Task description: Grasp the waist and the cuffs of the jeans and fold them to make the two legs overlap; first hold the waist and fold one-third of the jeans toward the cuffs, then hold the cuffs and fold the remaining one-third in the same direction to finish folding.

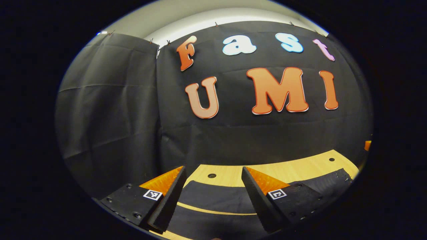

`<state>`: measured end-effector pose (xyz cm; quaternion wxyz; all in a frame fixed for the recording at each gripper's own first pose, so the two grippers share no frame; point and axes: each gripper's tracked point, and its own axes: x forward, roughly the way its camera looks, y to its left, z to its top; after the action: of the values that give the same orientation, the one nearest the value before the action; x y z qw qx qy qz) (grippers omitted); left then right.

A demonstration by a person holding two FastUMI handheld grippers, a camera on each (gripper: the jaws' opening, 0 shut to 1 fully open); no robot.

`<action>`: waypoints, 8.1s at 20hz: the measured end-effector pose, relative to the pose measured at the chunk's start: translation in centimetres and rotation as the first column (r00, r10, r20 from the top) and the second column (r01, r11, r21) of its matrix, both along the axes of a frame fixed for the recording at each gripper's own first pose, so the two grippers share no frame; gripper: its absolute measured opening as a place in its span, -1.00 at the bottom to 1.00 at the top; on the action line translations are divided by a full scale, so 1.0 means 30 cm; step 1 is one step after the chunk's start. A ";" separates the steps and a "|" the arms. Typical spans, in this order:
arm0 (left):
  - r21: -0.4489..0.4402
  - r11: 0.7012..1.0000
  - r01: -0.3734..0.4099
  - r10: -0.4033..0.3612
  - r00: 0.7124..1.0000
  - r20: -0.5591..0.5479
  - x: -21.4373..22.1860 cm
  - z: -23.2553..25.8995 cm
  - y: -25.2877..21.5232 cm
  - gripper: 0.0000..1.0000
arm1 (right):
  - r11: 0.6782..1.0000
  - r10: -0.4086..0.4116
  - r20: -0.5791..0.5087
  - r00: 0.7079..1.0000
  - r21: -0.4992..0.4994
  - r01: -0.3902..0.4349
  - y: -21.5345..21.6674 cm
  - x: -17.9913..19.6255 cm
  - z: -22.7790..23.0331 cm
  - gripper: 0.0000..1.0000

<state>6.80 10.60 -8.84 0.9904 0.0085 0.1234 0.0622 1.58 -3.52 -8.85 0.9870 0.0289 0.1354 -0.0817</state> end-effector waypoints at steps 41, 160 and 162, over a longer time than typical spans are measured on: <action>-0.104 0.790 -0.604 0.108 0.304 -0.947 -0.253 -1.024 0.507 0.99 | 0.653 -0.104 -0.861 0.497 0.318 0.687 -0.312 -0.204 -1.037 0.89; -0.394 0.877 -0.275 -0.044 0.772 -0.635 1.151 -0.801 0.341 0.82 | 0.268 -0.009 -0.580 0.814 0.783 0.561 -0.278 0.662 -0.737 0.35; -0.372 0.902 -0.218 -0.052 0.801 -0.596 1.150 -0.746 0.315 0.87 | 0.309 -0.039 -0.593 0.804 0.758 0.574 -0.312 0.618 -0.741 0.77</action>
<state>41.30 20.05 -31.21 0.8756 -0.1927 0.4370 0.0726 20.11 -12.87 -31.07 0.6971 0.5753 0.3828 -0.1911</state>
